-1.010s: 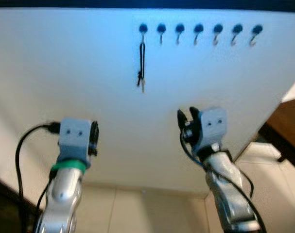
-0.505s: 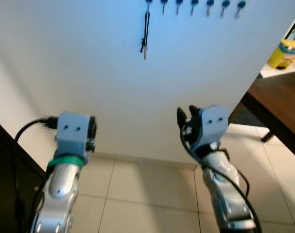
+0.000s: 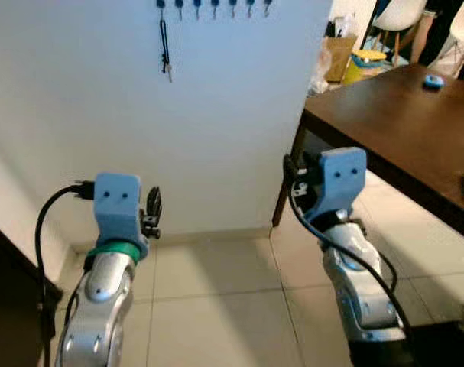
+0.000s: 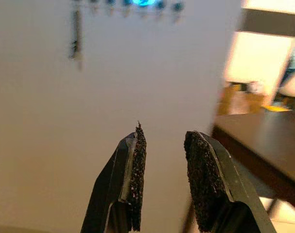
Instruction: Hang keys on a hook
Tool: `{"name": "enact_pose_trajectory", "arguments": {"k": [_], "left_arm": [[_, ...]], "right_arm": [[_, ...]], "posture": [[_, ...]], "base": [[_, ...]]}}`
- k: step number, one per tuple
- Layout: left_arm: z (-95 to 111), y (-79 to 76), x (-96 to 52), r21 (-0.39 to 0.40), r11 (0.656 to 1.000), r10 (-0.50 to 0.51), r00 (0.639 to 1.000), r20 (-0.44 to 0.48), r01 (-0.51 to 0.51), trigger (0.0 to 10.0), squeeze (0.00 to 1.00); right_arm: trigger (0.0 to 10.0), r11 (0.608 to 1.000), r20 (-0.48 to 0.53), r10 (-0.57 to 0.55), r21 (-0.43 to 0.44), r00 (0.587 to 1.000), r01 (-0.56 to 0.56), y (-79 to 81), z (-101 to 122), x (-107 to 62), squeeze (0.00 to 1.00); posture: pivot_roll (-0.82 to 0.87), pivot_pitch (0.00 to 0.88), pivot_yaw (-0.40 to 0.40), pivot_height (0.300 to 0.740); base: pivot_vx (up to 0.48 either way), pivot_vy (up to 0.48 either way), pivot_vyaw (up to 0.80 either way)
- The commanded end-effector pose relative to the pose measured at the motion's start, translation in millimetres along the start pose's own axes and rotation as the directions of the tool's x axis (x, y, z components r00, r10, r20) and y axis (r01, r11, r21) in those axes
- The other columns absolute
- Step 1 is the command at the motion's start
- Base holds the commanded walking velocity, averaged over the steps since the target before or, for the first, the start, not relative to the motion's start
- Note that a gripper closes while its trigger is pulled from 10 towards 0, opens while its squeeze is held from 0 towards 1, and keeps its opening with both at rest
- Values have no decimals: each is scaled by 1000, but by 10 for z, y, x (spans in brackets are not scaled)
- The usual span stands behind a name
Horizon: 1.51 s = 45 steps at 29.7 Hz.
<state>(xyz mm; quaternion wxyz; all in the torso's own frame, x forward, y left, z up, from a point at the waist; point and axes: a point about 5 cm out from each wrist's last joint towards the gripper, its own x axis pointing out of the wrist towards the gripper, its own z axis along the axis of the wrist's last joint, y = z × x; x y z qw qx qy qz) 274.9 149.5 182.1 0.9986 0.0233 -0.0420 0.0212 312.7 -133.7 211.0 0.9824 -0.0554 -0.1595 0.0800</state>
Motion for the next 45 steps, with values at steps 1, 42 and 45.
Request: {"name": "enact_pose_trajectory", "arguments": {"k": [1, 42, 45], "left_arm": [[45, -19, 48, -3, 1000, -16, 1000, 13, 16, 10000, 0], [94, 120, 99, 41, 999, 15, 998, 61, -18, 10000, 0], [98, 123, 97, 43, 999, 20, 998, 65, -23, 10000, 0]], "right_arm": [[10000, 1000, 10, -12, 11, 1000, 12, -28, 9, 22, 0], [10000, 1000, 23, 7, 27, 1000, -7, 24, -16, 96, 0], [10000, 1000, 28, 12, 8, 1000, -12, 34, -16, 96, 0]], "posture": [[-113, 0, 76, 740], [-92, 0, 66, 740], [-92, 0, 66, 740]], "base": [[0, 0, -800], [8, 6, -800], [409, 247, -533]]}}
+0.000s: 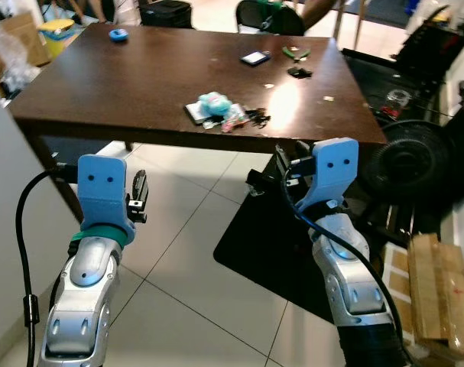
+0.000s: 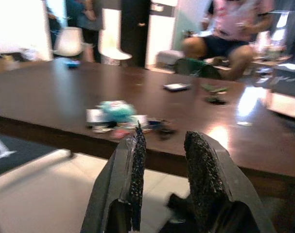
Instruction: Hang keys on a hook
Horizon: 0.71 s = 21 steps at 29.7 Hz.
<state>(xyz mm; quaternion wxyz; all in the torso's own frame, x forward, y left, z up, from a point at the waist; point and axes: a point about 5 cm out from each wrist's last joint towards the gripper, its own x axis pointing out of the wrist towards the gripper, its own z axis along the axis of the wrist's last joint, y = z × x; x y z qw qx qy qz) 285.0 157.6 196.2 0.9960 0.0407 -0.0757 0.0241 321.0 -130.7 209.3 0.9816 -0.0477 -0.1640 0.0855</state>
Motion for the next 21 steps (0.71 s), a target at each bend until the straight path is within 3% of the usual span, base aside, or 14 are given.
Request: {"name": "enact_pose_trajectory", "arguments": {"k": [1, 15, 21], "left_arm": [[-30, 42, -21, 11, 1000, 16, 1000, -3, -16, 10000, 0], [-28, 42, -21, 12, 1000, 17, 1000, 0, -17, 10000, 0], [-28, 27, -22, 10, 1000, 14, 1000, 0, -14, 10000, 0]], "right_arm": [[10000, 1000, 20, 7, -18, 1000, -6, 20, 25, 17, 0], [10000, 1000, 18, 9, -18, 1000, -8, 27, 15, 11, 0], [10000, 1000, 11, 6, -7, 1000, -6, 17, 5, 5, 0]], "posture": [[-92, 0, 66, 740], [-89, 0, 67, 740], [-92, 0, 67, 740]], "base": [[409, 247, 0], [411, 247, 0], [403, 259, -800]]}}
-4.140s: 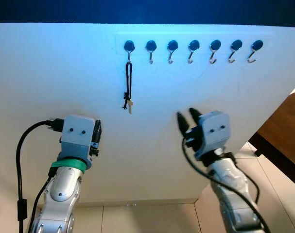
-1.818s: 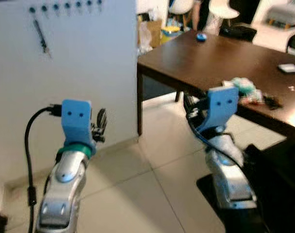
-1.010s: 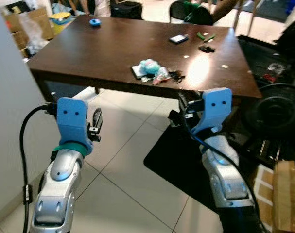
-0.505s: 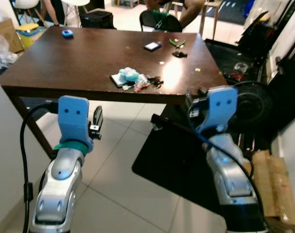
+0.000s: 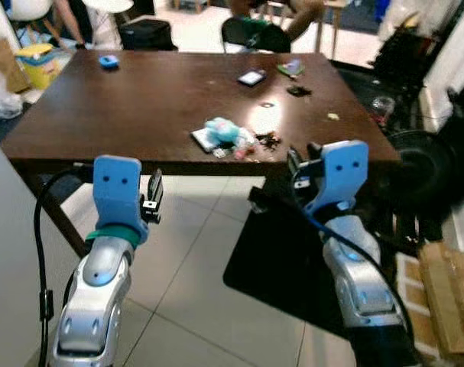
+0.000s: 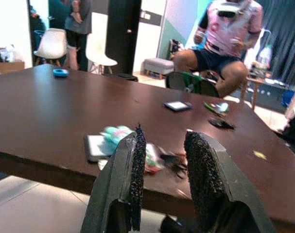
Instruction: Hang keys on a hook
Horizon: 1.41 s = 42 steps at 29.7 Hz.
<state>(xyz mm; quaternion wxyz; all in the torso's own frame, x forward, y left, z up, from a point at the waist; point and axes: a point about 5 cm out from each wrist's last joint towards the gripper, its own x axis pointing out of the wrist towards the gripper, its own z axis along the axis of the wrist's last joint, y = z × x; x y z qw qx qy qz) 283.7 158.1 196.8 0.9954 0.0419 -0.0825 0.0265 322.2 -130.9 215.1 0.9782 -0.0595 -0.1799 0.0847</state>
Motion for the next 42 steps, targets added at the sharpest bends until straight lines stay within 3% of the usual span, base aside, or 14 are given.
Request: {"name": "enact_pose_trajectory", "arguments": {"k": [1, 5, 14, 17, 35, 42], "left_arm": [[-35, 21, -10, 8, 1000, 9, 1000, -13, -9, 10000, 0], [-40, 10, -13, -4, 1000, 9, 1000, -15, -9, 10000, 0], [-77, -57, -16, 49, 998, -25, 999, -28, 26, 10000, 0], [-60, -88, -26, 24, 998, -61, 998, -16, 61, 10000, 0], [-41, -79, -6, 22, 998, -58, 998, -3, 58, 10000, 0], [-27, -68, -10, 22, 998, -58, 998, 12, 58, 10000, 0]], "right_arm": [[10000, 1000, -19, 5, 19, 1000, -4, 29, -44, -25, 0], [10000, 1000, -13, 9, 4, 1000, -9, 25, -37, -29, 0], [10000, 999, -5, 22, -25, 1000, -22, 35, -31, -33, 0], [10000, 999, -5, 19, -27, 1000, -19, 28, -32, -31, 0], [10000, 999, -5, 13, -30, 1000, -13, 23, -35, -36, 0], [10000, 1000, -15, 14, -13, 1000, -14, 21, -50, -37, 0]], "posture": [[-92, 0, 67, 740], [-94, 0, 67, 740], [-94, 0, 68, 740], [-95, 0, 70, 740], [-96, 0, 76, 740], [-95, 0, 74, 740]], "base": [[398, 266, -800], [293, 209, -525], [0, 0, 0], [0, 0, 0], [0, 0, 0], [385, 0, -163]]}}
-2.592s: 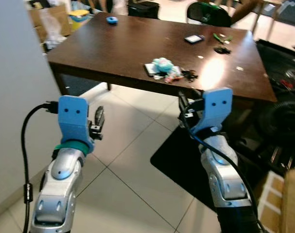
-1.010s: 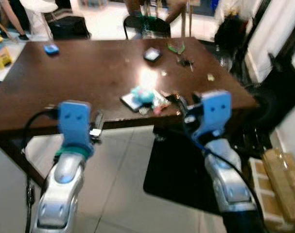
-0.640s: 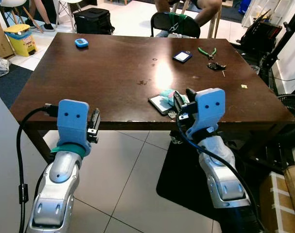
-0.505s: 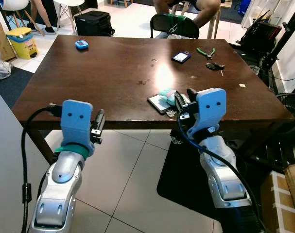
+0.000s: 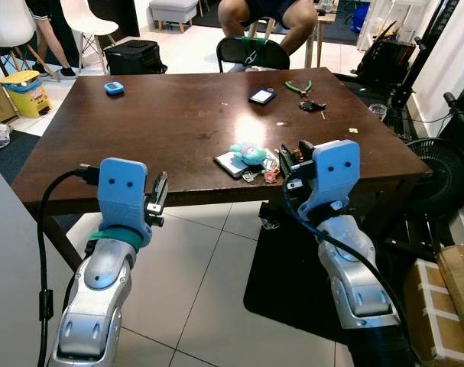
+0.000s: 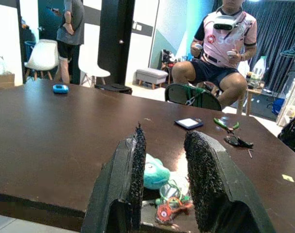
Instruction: Hang keys on a hook
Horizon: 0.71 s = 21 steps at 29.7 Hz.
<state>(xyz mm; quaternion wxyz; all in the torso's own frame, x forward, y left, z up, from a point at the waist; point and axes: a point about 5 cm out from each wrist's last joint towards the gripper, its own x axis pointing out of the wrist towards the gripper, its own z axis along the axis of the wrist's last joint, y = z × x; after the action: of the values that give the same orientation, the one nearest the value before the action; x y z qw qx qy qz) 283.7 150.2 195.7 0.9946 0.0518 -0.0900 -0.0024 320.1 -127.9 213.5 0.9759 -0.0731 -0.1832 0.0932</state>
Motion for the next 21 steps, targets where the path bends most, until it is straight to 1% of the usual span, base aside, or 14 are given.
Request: {"name": "enact_pose_trajectory", "arguments": {"k": [1, 11, 15, 21], "left_arm": [[-24, 12, -7, 5, 1000, 1, 1000, -6, -1, 10000, 0], [-29, 13, -10, 3, 1000, 2, 1000, -7, -2, 10000, 0], [-31, 12, -10, 3, 1000, 2, 1000, -7, -2, 10000, 0], [-40, 16, -8, 4, 1000, 3, 1000, -8, -3, 10000, 0]], "right_arm": [[10000, 1000, -24, -8, 18, 1000, 9, -15, -50, -19, 0], [10000, 1000, -26, -10, 15, 1000, 11, -28, -50, -17, 0], [10000, 1000, -26, -9, 9, 1000, 10, -30, -50, -18, 0], [10000, 1000, -19, -6, -8, 1000, 6, -27, -46, -18, 0]], "posture": [[-95, 0, 74, 740], [-98, 0, 74, 740], [-98, 0, 74, 740], [-97, 0, 76, 740]], "base": [[480, 0, -569], [480, 0, -800], [480, 0, -556], [480, 0, 0]]}}
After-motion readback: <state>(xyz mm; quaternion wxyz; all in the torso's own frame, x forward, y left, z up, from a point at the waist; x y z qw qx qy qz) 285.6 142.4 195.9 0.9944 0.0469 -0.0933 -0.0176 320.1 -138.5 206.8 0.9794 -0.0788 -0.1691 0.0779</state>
